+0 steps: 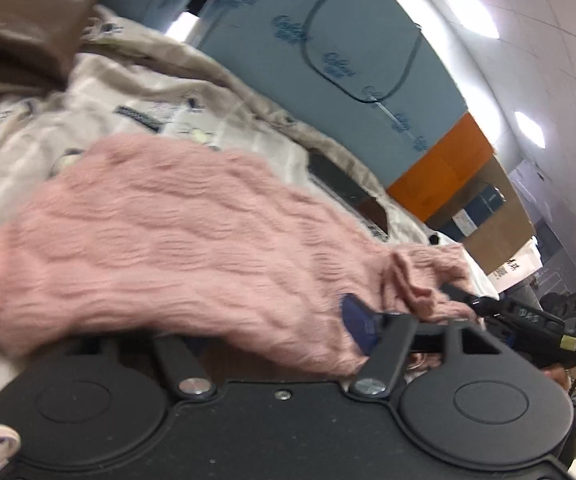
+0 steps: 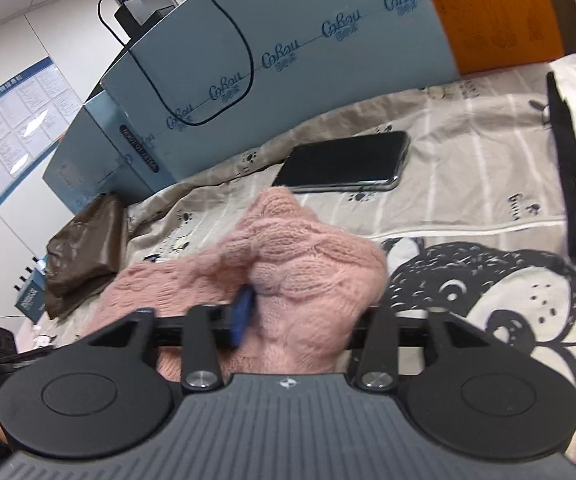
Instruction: Fold clothes
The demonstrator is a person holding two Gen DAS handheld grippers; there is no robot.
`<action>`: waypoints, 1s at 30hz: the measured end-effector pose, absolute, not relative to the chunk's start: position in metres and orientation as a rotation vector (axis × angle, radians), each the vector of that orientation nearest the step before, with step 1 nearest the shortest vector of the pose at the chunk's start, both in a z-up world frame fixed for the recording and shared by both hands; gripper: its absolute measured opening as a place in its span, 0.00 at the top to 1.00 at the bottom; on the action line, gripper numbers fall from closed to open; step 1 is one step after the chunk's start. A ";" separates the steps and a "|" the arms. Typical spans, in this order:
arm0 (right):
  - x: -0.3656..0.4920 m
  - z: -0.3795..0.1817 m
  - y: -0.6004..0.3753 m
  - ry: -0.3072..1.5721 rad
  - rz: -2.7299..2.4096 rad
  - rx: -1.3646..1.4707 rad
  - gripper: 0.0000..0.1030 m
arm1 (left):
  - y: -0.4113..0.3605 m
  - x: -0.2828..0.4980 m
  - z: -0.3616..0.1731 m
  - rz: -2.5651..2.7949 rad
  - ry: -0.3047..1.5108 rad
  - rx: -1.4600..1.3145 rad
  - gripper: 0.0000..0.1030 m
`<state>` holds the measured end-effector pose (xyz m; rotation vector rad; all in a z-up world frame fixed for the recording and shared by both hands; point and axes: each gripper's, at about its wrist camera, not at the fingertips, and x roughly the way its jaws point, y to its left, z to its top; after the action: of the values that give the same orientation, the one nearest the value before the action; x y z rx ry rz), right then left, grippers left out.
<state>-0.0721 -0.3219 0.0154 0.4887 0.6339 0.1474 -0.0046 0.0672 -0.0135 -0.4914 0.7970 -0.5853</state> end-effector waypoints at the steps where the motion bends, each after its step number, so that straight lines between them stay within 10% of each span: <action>1: -0.074 0.019 -0.320 0.614 0.109 0.463 0.33 | 0.075 -0.007 -0.014 -0.580 0.788 -0.495 0.29; 8: -0.105 0.055 -0.289 0.400 0.021 0.221 0.18 | 0.118 -0.017 -0.006 -0.447 0.692 -0.441 0.21; 24: -0.065 0.005 -0.201 0.625 0.191 -0.056 0.14 | 0.109 0.002 -0.008 -0.409 0.658 -0.257 0.10; 30: -0.073 0.000 -0.208 0.582 0.132 -0.092 0.58 | 0.095 0.007 -0.015 -0.414 0.662 -0.211 0.12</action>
<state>-0.0729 -0.2081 0.0000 -0.0916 0.5819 0.1317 0.0070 0.0947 -0.0147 -0.2110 0.6620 -0.4137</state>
